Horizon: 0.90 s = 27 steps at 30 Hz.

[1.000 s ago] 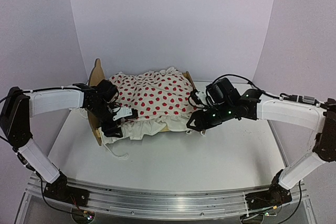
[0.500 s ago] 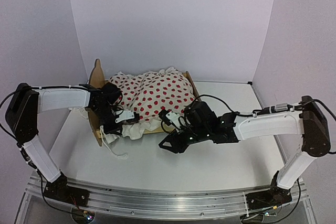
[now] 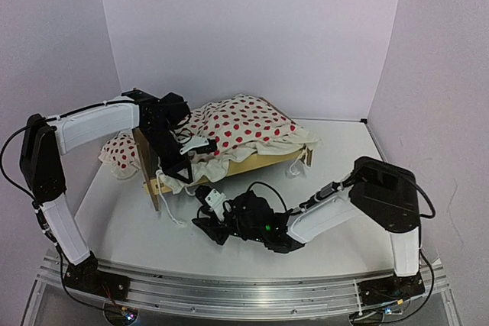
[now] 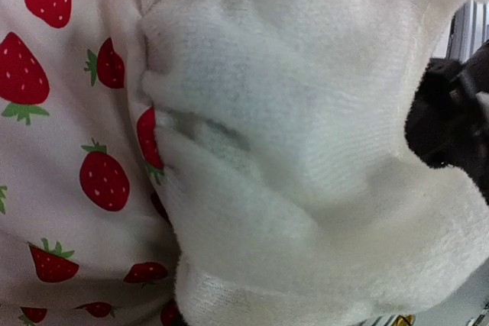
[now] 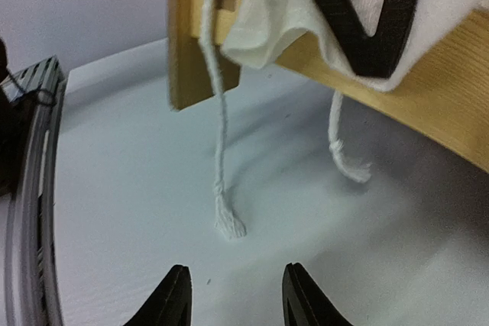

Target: Set up the pet bed

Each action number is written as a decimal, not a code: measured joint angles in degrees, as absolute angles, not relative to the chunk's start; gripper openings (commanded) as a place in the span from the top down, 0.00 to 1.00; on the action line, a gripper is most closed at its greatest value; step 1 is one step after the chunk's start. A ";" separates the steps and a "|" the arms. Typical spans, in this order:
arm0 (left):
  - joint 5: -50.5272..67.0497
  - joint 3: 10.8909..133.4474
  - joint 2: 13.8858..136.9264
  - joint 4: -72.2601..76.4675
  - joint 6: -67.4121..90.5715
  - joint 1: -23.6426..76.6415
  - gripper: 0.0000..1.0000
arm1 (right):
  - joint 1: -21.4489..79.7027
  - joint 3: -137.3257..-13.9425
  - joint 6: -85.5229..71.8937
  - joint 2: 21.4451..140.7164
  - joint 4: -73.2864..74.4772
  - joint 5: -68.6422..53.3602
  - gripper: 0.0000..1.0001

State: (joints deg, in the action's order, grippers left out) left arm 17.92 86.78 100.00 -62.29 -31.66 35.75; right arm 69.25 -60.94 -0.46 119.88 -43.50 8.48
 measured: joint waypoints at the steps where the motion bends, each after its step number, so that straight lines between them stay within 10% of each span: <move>1: 18.31 87.90 100.26 -63.44 -30.80 36.09 1.00 | 69.26 -62.02 -0.36 121.75 -46.06 9.99 0.55; 10: 20.31 92.61 100.57 -67.52 -26.15 37.88 1.00 | 68.74 -70.62 1.29 131.40 -56.45 23.30 0.51; 18: 20.81 92.68 100.60 -67.55 -25.50 37.89 1.00 | 68.71 -75.47 1.45 135.42 -59.04 26.05 0.98; 27: 18.91 88.20 100.61 -62.95 -26.87 37.50 1.00 | 68.67 -68.51 -2.73 132.45 -58.50 24.25 1.00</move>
State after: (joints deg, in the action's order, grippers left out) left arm 18.91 88.20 100.61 -62.95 -26.87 37.50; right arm 68.67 -68.51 -2.73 132.45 -58.50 24.25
